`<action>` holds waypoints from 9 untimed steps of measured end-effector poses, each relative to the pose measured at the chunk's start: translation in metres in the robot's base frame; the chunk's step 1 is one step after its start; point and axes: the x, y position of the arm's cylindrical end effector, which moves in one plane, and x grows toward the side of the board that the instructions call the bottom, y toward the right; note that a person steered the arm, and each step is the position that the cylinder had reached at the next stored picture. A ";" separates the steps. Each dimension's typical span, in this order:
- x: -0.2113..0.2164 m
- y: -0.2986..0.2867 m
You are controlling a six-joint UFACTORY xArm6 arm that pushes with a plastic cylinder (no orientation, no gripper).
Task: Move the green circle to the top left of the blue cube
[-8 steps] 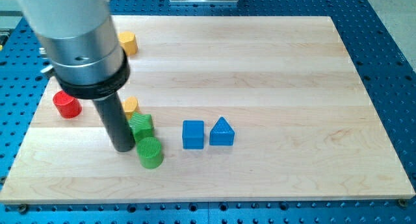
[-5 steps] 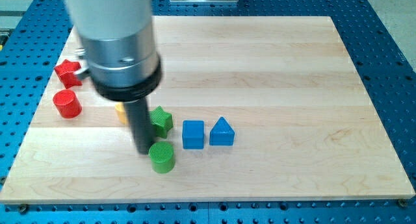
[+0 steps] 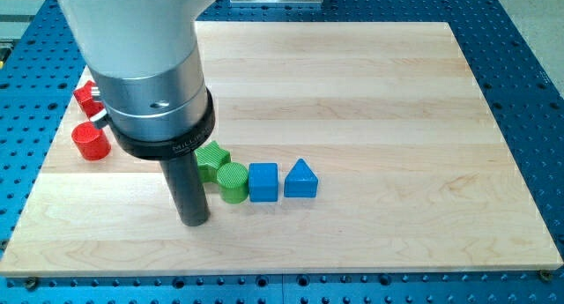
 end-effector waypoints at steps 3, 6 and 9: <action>-0.010 0.082; -0.006 -0.010; -0.021 0.036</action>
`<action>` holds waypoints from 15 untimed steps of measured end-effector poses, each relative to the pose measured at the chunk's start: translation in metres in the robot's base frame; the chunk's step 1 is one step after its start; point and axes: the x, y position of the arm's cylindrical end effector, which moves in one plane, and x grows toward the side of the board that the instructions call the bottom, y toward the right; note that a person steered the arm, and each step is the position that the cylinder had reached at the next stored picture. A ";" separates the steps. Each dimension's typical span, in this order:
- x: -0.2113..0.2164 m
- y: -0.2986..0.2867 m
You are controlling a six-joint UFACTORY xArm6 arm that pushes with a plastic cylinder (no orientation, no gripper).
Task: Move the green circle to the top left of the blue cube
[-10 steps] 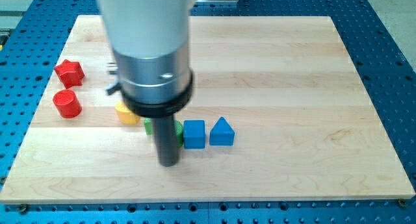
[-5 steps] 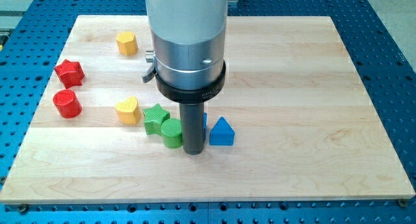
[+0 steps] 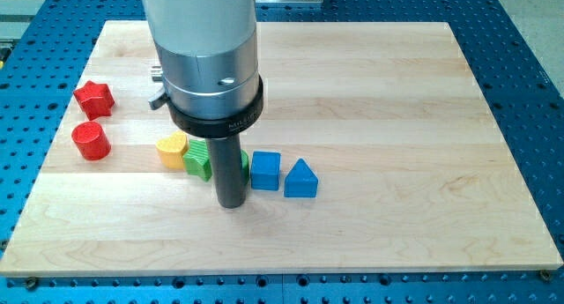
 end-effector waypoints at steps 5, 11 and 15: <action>-0.059 0.029; -0.125 -0.054; -0.080 -0.048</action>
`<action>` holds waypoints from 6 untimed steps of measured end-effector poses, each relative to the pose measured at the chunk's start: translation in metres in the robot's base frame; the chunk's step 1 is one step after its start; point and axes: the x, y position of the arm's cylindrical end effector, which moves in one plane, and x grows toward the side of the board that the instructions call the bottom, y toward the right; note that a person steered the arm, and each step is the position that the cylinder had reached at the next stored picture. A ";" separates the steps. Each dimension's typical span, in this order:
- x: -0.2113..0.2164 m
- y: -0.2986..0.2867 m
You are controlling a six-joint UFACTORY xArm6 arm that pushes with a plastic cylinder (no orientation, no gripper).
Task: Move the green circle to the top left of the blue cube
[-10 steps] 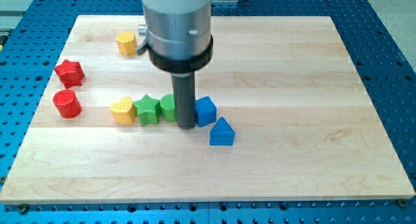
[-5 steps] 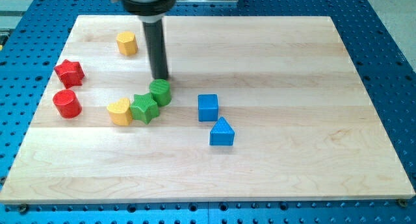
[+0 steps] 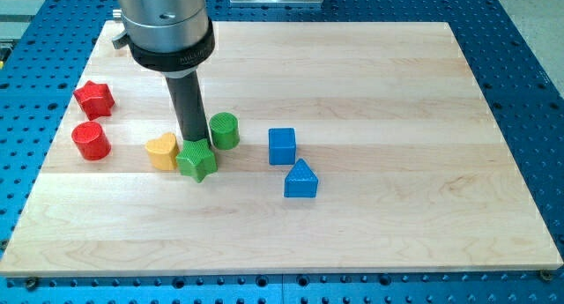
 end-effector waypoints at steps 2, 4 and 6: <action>0.017 -0.029; 0.012 -0.018; -0.040 0.020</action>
